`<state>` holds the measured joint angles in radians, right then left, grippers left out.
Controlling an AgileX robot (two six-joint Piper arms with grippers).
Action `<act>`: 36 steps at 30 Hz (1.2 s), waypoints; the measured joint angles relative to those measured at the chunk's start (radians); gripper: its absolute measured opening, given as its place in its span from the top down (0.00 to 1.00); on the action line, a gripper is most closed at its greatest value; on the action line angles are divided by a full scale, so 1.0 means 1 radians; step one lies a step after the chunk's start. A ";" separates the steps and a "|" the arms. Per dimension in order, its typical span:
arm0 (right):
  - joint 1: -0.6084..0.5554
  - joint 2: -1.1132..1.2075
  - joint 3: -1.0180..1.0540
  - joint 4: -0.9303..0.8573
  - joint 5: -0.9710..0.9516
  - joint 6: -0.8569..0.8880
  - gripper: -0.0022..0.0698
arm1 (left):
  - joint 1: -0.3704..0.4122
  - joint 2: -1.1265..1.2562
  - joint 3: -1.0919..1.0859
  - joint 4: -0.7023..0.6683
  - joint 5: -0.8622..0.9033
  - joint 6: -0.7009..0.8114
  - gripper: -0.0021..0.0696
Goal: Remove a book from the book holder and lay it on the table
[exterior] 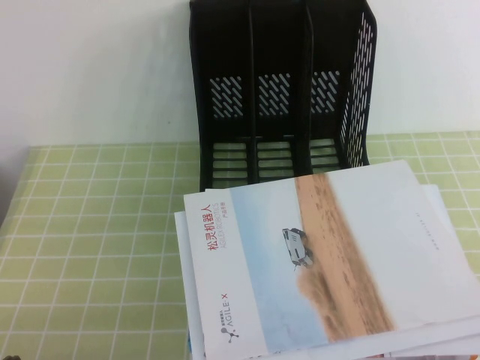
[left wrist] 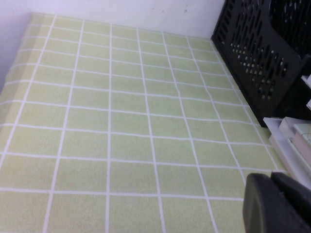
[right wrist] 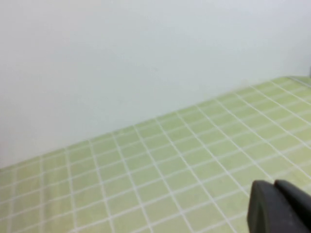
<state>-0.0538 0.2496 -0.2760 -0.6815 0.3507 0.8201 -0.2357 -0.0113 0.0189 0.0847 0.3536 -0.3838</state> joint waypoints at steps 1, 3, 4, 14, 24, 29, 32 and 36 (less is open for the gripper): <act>-0.025 -0.043 0.035 -0.001 0.018 0.000 0.97 | 0.000 0.000 0.000 0.000 0.000 0.000 0.97; -0.055 -0.108 0.090 -0.001 0.039 0.000 0.97 | 0.000 0.000 0.000 0.000 0.000 0.000 0.97; -0.063 -0.137 0.115 -0.001 0.040 0.000 0.97 | 0.000 0.000 0.000 0.000 0.000 0.000 0.97; -0.070 -0.210 0.295 0.101 -0.077 -0.048 0.97 | 0.000 0.000 0.000 0.000 0.000 0.005 0.97; -0.070 -0.210 0.304 0.975 -0.071 -1.136 0.97 | 0.000 0.000 0.000 0.000 0.000 0.005 0.97; -0.070 -0.210 0.304 1.029 0.008 -1.187 0.97 | 0.000 0.000 0.000 0.000 0.000 0.005 0.97; -0.070 -0.214 0.304 1.031 0.015 -1.187 0.97 | 0.000 0.000 0.000 0.000 0.000 0.005 0.97; -0.070 -0.256 0.304 1.016 0.024 -1.187 0.97 | 0.000 0.000 0.000 0.000 -0.002 0.005 0.97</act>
<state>-0.1235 -0.0061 0.0283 0.3347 0.3750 -0.3668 -0.2357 -0.0113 0.0189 0.0847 0.3520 -0.3786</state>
